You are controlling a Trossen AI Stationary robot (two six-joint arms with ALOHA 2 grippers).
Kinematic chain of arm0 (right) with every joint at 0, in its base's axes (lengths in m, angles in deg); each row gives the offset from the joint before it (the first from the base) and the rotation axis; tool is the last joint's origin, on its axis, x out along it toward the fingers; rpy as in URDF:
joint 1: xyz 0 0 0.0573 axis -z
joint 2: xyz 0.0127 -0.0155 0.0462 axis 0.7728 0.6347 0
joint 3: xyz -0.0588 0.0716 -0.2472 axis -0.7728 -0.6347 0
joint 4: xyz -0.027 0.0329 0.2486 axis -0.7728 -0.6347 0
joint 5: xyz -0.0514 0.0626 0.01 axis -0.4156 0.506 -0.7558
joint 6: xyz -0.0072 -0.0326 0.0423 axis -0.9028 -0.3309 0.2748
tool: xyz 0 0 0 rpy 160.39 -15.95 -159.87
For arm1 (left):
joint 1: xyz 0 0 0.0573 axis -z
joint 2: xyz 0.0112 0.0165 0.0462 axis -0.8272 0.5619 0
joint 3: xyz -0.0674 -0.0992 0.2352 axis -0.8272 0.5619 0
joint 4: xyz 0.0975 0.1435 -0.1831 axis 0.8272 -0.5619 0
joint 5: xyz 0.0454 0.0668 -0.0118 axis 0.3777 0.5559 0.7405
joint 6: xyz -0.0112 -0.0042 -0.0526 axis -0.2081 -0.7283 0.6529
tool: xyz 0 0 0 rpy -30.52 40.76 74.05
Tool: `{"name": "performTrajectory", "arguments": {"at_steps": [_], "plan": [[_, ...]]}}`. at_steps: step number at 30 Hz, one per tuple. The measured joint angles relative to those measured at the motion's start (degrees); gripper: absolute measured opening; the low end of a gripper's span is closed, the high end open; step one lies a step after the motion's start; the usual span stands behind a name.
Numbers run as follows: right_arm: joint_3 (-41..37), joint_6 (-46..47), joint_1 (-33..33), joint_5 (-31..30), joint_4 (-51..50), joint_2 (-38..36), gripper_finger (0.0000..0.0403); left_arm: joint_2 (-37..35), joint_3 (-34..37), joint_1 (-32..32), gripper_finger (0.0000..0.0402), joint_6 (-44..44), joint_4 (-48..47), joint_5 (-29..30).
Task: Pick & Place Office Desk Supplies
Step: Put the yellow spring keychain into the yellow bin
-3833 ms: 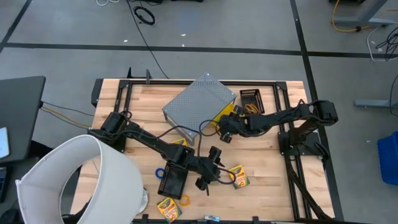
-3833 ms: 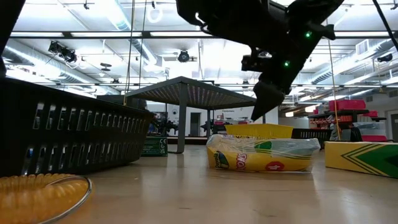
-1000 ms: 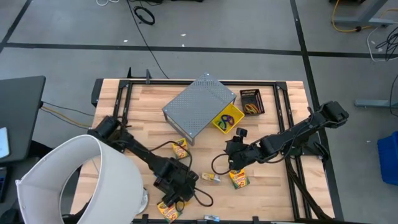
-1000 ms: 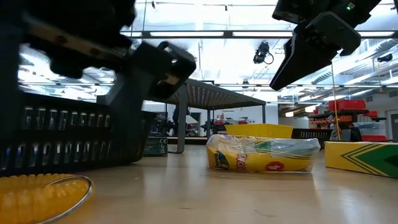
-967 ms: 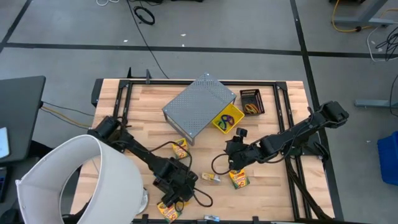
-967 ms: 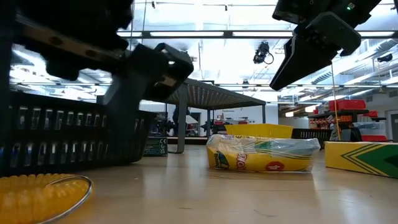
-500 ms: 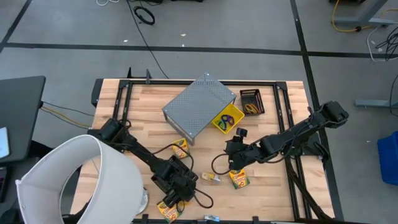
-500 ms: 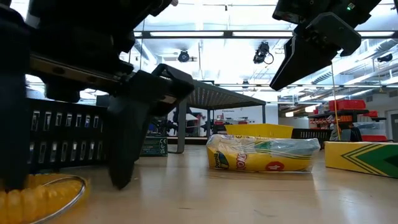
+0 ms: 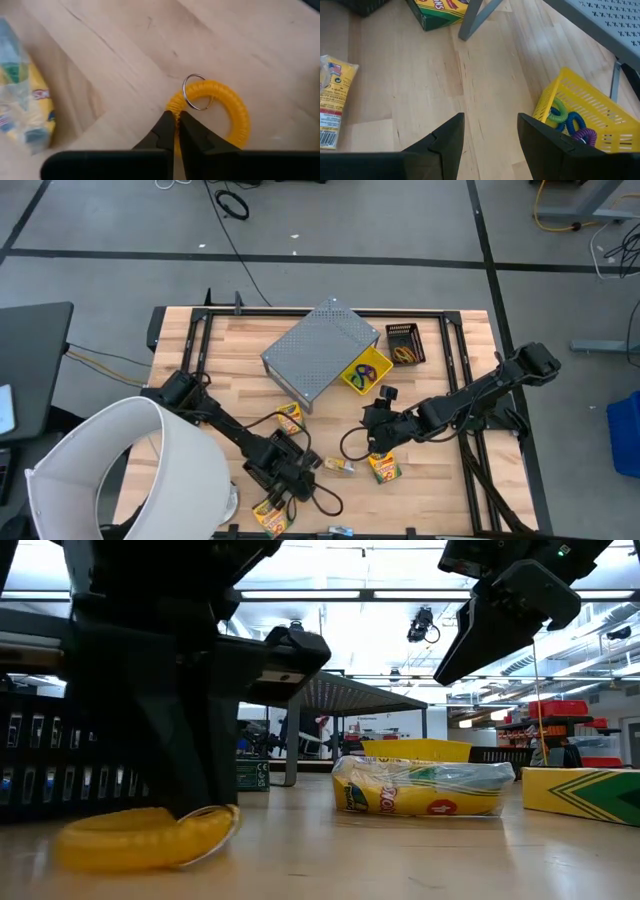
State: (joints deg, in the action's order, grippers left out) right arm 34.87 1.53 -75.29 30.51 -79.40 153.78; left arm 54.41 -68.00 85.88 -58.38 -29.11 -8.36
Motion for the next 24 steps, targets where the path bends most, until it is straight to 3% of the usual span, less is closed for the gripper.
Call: {"name": "performTrajectory", "arguments": {"at_steps": [7, 11, 24], "plan": [[0.0, 0.0, 0.0, 0.5, 0.0, 0.0, 0.0190, -0.8, 0.3, -0.2, 0.0010, -0.7, 1.6, 7.2], [0.0, 0.0, 0.0, 0.5, 0.3, 0.0, 0.0190, -2.7, 0.3, -1.0, 0.0010, -1.2, 4.4, 6.8], [0.0, -0.4, 0.0, 0.6, 1.3, 0.0, 0.0190, -3.3, 4.4, -6.3, 0.0009, 1.1, 33.8, -19.1]]}}
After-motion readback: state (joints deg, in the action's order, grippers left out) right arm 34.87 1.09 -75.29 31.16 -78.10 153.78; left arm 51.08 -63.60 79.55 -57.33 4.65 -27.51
